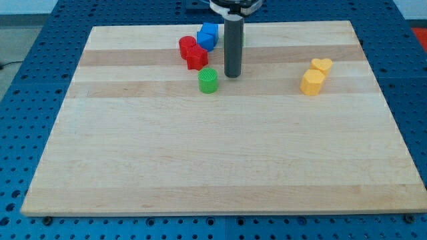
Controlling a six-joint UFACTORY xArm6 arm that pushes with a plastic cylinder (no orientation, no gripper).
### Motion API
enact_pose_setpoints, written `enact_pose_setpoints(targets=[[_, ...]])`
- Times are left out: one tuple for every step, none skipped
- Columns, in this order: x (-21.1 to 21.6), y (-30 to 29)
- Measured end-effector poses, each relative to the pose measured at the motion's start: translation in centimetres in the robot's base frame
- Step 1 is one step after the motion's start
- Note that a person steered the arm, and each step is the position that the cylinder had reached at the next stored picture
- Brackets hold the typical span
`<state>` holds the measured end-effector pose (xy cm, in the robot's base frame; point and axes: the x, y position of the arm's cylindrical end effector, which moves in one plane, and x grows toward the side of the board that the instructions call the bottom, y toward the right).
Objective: Move the green circle towards the bottom left corner
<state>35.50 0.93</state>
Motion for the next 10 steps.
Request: enact_pose_setpoints(targets=[[1.1,-5.4],[5.3,-4.6],[8.1,-7.3],[8.0,-10.0],[4.8,-9.8],[2.9,-10.6],[3.1,-14.6],[5.5,-16.4],[7.9,-17.6],[8.2,-20.7]])
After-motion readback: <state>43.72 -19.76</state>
